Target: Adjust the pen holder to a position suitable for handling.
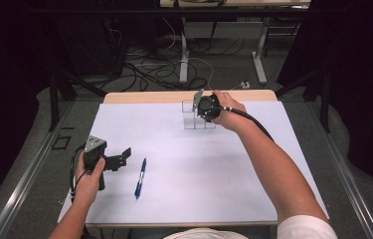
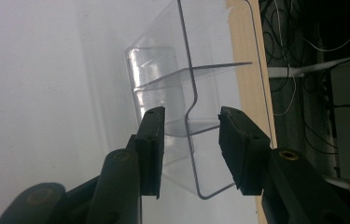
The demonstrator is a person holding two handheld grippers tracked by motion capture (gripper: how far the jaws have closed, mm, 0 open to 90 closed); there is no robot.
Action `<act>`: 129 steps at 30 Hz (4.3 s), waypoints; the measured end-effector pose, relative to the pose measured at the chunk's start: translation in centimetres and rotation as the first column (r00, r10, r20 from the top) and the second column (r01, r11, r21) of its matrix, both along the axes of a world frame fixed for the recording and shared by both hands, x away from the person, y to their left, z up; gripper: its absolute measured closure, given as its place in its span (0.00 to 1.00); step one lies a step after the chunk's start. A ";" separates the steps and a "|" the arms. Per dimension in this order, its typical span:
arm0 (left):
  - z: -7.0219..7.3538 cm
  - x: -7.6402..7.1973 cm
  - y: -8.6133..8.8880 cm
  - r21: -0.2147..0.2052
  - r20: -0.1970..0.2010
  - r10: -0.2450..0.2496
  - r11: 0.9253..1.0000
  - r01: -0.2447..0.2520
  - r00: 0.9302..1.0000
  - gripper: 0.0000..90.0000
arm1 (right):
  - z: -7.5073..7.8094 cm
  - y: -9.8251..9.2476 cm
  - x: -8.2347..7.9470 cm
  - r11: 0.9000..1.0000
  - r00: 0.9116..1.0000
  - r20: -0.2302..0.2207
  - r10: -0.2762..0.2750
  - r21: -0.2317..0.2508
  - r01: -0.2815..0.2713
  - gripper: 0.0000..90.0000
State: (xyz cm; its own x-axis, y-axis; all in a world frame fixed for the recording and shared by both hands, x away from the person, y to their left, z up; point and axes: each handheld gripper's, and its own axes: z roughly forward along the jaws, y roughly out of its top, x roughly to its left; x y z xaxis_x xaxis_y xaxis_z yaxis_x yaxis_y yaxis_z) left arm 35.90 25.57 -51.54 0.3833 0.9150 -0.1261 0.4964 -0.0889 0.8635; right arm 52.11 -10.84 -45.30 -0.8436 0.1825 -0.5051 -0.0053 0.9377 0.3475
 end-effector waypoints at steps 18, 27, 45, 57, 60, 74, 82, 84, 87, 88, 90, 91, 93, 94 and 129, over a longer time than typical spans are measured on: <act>0.0 0.0 0.2 0.005 -0.001 0.002 1.000 -0.002 1.000 0.00 | -1.9 0.7 1.8 1.000 0.999 -0.054 0.000 -0.019 -0.001 0.71; 0.0 0.0 0.2 0.001 0.000 0.004 1.000 -0.004 1.000 0.00 | -2.5 1.3 1.8 1.000 0.998 -0.066 0.010 -0.025 -0.011 0.72; -0.1 0.0 0.2 0.005 -0.004 0.002 1.000 -0.002 1.000 0.00 | -2.3 1.4 1.6 0.999 0.997 -0.077 0.015 -0.036 -0.018 0.85; -0.1 0.0 0.1 0.005 -0.003 0.000 1.000 0.000 1.000 0.00 | -2.1 1.3 1.1 0.998 0.991 -0.130 0.041 -0.042 -0.047 0.92; -0.1 0.0 0.1 0.005 -0.002 0.002 1.000 -0.002 1.000 0.00 | -2.0 1.4 0.7 0.996 0.987 -0.154 0.054 -0.055 -0.064 0.98; -0.2 0.0 0.1 0.009 -0.003 0.003 1.000 -0.003 1.000 0.00 | -1.0 1.8 -0.8 0.994 0.986 -0.143 0.088 -0.048 -0.096 0.99; -0.1 0.0 0.1 0.008 -0.003 0.005 1.000 -0.005 1.000 0.00 | -0.2 2.3 -2.9 0.989 0.981 -0.150 0.127 -0.054 -0.136 0.98; -0.1 0.0 0.1 0.008 -0.004 0.006 1.000 -0.006 1.000 0.00 | -0.2 2.4 -3.3 0.988 0.979 -0.156 0.134 -0.058 -0.145 0.99; -0.1 0.0 0.1 0.008 -0.003 0.007 1.000 -0.007 1.000 0.00 | -0.1 2.4 -3.7 0.987 0.976 -0.166 0.138 -0.063 -0.150 0.98; -0.1 0.0 0.1 0.009 -0.003 0.006 1.000 -0.006 1.000 0.00 | 0.1 2.5 -4.1 0.985 0.975 -0.171 0.145 -0.066 -0.159 0.98; -0.1 0.0 0.1 0.009 -0.003 0.006 1.000 -0.006 1.000 0.00 | 0.1 2.5 -4.3 0.986 0.975 -0.174 0.140 -0.065 -0.153 0.98; -0.1 0.0 0.1 0.009 -0.002 0.007 1.000 -0.007 1.000 0.00 | 0.1 2.6 -4.6 0.986 0.974 -0.177 0.141 -0.061 -0.154 0.98; -0.1 0.0 0.1 0.010 -0.004 0.007 1.000 -0.006 1.000 0.00 | 0.2 2.8 -5.2 0.984 0.973 -0.182 0.143 -0.077 -0.160 0.98; -0.1 0.0 0.1 0.010 -0.004 0.007 1.000 -0.007 1.000 0.00 | 0.1 2.8 -5.4 0.983 0.973 -0.172 0.155 -0.067 -0.169 0.98; -0.2 0.0 0.2 0.010 -0.008 0.009 1.000 -0.009 1.000 0.00 | -1.2 3.7 -6.6 0.983 0.953 -0.262 0.154 -0.054 -0.174 0.95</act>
State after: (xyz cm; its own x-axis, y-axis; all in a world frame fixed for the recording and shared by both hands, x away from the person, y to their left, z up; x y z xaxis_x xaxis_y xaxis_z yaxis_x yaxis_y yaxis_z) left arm 35.90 25.75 -51.70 0.3738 0.9197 -0.1201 0.5040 -0.0926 0.8587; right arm 45.46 -7.11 -46.51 -0.9614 0.0005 -0.2753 -0.0813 0.9548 0.2860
